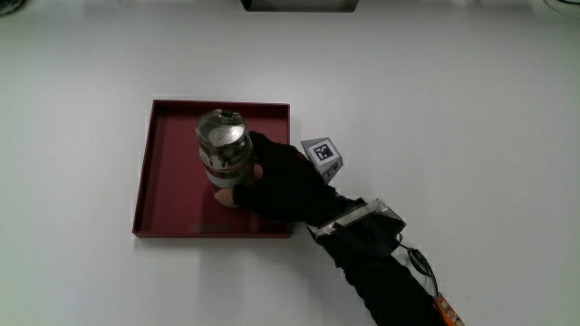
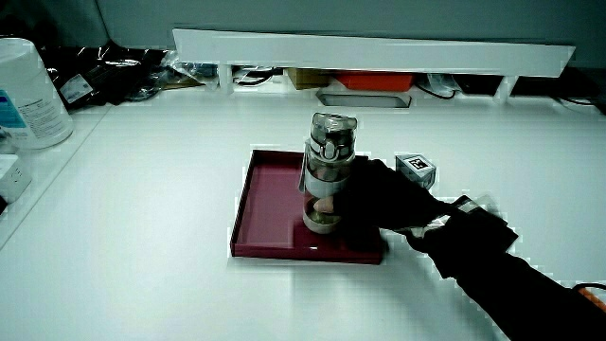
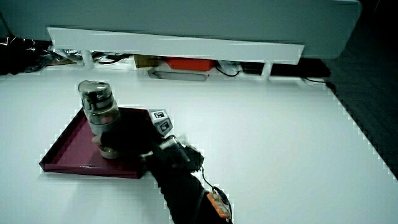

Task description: Place bottle

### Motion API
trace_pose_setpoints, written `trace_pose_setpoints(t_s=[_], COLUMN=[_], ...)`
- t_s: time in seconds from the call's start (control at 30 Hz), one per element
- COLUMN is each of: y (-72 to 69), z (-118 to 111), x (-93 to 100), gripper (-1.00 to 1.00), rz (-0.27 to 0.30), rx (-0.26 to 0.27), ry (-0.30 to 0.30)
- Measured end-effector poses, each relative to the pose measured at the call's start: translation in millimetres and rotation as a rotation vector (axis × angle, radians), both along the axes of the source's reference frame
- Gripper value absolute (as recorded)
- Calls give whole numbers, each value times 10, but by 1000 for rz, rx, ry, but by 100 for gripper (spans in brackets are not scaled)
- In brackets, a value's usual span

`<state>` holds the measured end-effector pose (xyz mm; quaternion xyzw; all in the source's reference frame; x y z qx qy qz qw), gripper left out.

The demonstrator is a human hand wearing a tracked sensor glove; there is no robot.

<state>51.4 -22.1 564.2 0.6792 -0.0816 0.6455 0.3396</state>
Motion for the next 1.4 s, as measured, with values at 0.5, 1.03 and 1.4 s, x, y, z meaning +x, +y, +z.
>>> trace_pose_setpoints(t_s=[0.5,1.03,1.4], y=[6,-22,-25], z=[23,-572,-1109], x=[5,343,866], gripper=[-52,-100,-100], rz=[-20,-201,-244], rx=[-31,6,82], ry=[1,38,108])
